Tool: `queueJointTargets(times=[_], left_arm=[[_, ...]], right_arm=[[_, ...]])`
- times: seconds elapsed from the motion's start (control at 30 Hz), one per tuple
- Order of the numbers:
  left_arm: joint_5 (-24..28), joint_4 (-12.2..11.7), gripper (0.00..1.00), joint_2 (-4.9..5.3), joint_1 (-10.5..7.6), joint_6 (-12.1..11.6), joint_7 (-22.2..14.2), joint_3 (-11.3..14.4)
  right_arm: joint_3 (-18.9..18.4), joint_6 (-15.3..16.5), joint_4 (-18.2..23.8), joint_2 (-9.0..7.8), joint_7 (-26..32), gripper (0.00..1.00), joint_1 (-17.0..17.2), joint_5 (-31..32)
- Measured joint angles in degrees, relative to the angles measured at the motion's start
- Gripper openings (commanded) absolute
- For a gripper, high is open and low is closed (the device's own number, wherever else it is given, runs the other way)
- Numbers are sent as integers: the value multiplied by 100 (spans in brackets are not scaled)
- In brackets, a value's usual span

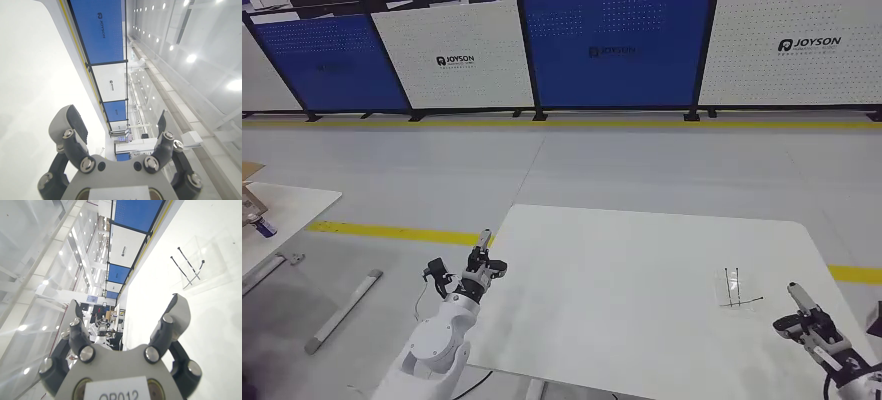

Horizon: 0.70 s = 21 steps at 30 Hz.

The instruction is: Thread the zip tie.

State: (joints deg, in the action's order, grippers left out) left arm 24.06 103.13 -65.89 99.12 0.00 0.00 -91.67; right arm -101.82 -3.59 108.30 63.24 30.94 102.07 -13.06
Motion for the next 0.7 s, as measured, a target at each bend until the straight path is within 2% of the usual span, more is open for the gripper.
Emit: queueJointTargets(times=[0.17,0.23,0.27,0.37,0.43,0.5,0.57,0.63,0.7], left_arm=[[0,0,100,0,0,0,0,0],[0,0,100,0,0,0,0,0],[0,0,100,0,0,0,0,0],[0,0,100,0,0,0,0,0],[0,0,100,0,0,0,0,0],[0,0,100,0,0,0,0,0],[0,0,100,0,0,0,0,0],[0,0,100,0,0,0,0,0],[0,0,100,0,0,0,0,0]], right_arm=[[-99,-28,54,-28,105,100,-33,42],[-362,-143,91,-82,526,100,-85,109],[-521,-221,92,-124,921,100,-139,176],[-699,-418,9,-226,1847,100,-346,479],[-641,-535,-82,-281,2275,100,-520,759],[-410,-629,-264,-341,2806,100,-783,1080],[-146,-809,-637,-389,3300,100,-1186,1250],[-30,-975,-884,-399,3398,100,-1463,1320],[-29,-975,-888,-398,3314,100,-1463,1321]])
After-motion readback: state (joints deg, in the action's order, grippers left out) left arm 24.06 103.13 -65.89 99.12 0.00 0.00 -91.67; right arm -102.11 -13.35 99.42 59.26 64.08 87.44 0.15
